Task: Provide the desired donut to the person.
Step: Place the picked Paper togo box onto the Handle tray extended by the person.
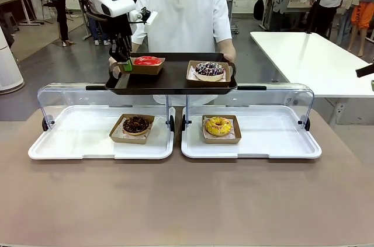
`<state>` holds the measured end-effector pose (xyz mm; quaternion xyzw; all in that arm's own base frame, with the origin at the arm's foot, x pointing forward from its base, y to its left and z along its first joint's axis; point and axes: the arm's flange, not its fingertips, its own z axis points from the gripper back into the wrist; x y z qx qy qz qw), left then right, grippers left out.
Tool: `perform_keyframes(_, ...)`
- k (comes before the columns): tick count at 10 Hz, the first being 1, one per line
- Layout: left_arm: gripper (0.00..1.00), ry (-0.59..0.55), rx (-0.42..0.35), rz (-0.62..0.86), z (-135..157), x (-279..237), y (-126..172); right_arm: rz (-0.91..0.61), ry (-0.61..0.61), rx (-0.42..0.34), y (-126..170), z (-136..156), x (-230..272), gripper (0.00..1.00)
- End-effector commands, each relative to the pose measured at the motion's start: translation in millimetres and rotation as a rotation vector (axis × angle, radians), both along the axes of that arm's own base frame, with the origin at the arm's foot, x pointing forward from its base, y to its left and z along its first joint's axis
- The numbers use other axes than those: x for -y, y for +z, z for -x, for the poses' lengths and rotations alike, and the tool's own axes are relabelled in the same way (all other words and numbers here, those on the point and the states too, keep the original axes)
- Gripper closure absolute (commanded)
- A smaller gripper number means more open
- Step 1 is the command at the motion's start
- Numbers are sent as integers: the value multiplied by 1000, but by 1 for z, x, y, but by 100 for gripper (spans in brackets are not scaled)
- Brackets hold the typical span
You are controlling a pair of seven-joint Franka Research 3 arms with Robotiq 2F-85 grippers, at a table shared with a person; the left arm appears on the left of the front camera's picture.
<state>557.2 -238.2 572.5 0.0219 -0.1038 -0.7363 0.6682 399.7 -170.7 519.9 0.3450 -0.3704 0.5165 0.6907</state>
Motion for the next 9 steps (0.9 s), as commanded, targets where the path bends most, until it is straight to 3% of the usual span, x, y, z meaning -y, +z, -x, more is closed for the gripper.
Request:
perform_keyframes(1,0,-3,24,6,1,1,6,-6,2,3,1,0,0,0)
perform_keyframes(3,0,-12,23,-5,0,1,7,-6,2,3,1,0,0,0)
perform_keyframes(4,20,-3,18,-11,1,2,7,-6,2,3,1,0,0,0)
perform_keyframes(6,0,-1,13,-14,2,1,7,-6,2,3,1,0,0,0)
perform_keyframes(9,0,6,3,-19,5,1,7,-6,2,3,1,0,0,0)
